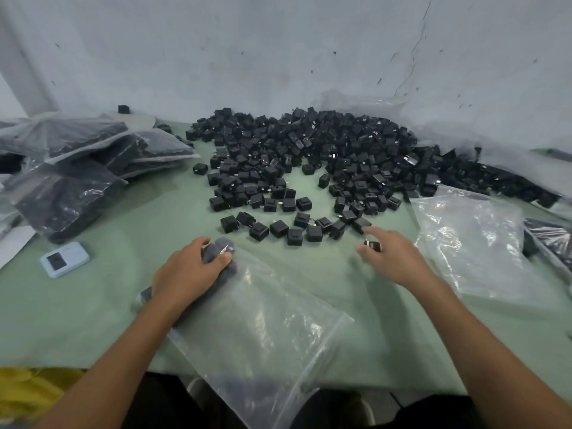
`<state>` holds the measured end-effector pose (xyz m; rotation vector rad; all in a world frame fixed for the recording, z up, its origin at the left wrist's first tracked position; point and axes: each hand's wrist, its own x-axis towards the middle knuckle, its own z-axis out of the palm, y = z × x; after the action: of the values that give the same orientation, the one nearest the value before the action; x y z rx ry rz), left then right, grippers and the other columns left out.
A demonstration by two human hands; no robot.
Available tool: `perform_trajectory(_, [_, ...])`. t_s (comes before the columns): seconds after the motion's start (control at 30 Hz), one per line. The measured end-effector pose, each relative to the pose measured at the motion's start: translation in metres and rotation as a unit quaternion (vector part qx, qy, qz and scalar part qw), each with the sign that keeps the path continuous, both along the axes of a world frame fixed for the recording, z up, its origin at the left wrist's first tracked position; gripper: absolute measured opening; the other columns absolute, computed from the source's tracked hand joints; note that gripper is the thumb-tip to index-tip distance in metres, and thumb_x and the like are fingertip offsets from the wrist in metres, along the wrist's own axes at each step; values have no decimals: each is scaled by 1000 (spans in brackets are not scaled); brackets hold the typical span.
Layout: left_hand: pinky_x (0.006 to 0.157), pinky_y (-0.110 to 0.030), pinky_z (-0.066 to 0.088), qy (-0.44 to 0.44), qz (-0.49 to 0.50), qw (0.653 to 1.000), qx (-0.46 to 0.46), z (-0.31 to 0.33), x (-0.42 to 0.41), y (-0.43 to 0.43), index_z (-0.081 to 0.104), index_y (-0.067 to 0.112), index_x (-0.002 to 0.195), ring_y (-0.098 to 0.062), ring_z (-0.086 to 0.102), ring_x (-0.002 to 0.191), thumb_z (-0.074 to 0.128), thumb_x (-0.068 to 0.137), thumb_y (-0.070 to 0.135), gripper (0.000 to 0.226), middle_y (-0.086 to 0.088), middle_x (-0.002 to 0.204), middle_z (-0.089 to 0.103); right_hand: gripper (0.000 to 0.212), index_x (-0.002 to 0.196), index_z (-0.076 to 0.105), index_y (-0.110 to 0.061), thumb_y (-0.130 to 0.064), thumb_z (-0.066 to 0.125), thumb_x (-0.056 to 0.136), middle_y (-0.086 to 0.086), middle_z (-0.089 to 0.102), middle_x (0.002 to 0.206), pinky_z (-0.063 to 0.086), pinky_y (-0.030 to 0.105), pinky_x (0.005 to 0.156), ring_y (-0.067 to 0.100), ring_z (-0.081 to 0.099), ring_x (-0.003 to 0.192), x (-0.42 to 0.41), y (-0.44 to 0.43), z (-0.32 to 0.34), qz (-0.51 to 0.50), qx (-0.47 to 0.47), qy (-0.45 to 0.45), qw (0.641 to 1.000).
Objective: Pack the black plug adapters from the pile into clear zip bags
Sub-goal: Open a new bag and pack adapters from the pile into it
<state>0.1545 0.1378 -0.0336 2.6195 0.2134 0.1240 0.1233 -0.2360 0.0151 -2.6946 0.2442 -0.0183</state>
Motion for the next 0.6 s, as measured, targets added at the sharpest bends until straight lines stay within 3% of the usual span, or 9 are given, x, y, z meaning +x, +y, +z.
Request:
perform_trajectory(0.1, [88, -40, 43, -1, -1, 1000, 5, 0, -1, 0, 45, 38, 140, -25, 58, 121, 46, 81, 81, 73, 7, 135, 61, 39, 136, 56, -26, -34, 58, 97, 10, 56, 125, 46, 37, 96, 33, 58, 111, 11, -2, -27, -22, -38, -21, 999])
perform_trajectory(0.23, [87, -38, 42, 3, -3, 1000, 7, 3, -2, -1, 45, 38, 140, -25, 57, 122, 46, 82, 80, 72, 6, 134, 61, 40, 136, 53, -24, -27, 60, 97, 6, 51, 126, 47, 39, 93, 28, 60, 102, -12, -12, -33, -46, 14, -67, 997])
perform_trajectory(0.3, [90, -39, 42, 7, -5, 1000, 11, 4, -2, -2, 45, 37, 141, -25, 56, 123, 46, 83, 79, 72, 6, 136, 60, 32, 127, 59, -21, -22, 64, 96, 3, 54, 119, 54, 42, 89, 26, 64, 92, -40, -16, -24, -66, 172, -102, 978])
perform_trajectory(0.37, [91, -40, 43, 9, -4, 1000, 10, 5, -3, -3, 45, 37, 141, -25, 56, 123, 46, 84, 79, 71, 5, 136, 60, 25, 116, 67, -17, -11, 68, 91, 0, 61, 107, 60, 36, 81, 25, 67, 90, -80, -11, -10, -59, 408, -116, 904])
perform_trajectory(0.4, [91, -40, 43, 11, -4, 1000, 10, 6, -3, -3, 45, 36, 141, -25, 56, 123, 46, 84, 79, 71, 5, 136, 60, 28, 113, 71, -18, -11, 70, 86, -1, 65, 104, 60, 33, 80, 22, 67, 91, -105, -6, -5, -44, 475, -102, 873])
perform_trajectory(0.43, [90, -39, 43, 12, -5, 1000, 11, 6, -4, -3, 45, 36, 140, -25, 56, 122, 46, 84, 79, 71, 5, 135, 61, 33, 113, 73, -20, -15, 72, 80, -2, 68, 104, 59, 32, 83, 19, 67, 93, -130, 0, -2, -21, 496, -83, 864])
perform_trajectory(0.5, [89, -39, 43, 14, -7, 1000, 12, 6, -4, -3, 46, 36, 140, -26, 57, 121, 45, 84, 78, 70, 4, 134, 61, 43, 114, 74, -27, -23, 75, 71, -1, 73, 109, 56, 31, 90, 19, 69, 100, -174, 16, -1, 27, 488, -21, 872])
perform_trajectory(0.6, [89, -39, 43, 11, -7, 1000, 9, 7, -5, -4, 47, 35, 139, -27, 57, 119, 46, 84, 78, 69, 4, 132, 62, 44, 118, 73, -26, -10, 80, 78, 7, 73, 114, 55, 27, 88, 23, 68, 109, -205, 49, -4, 111, 522, 127, 836])
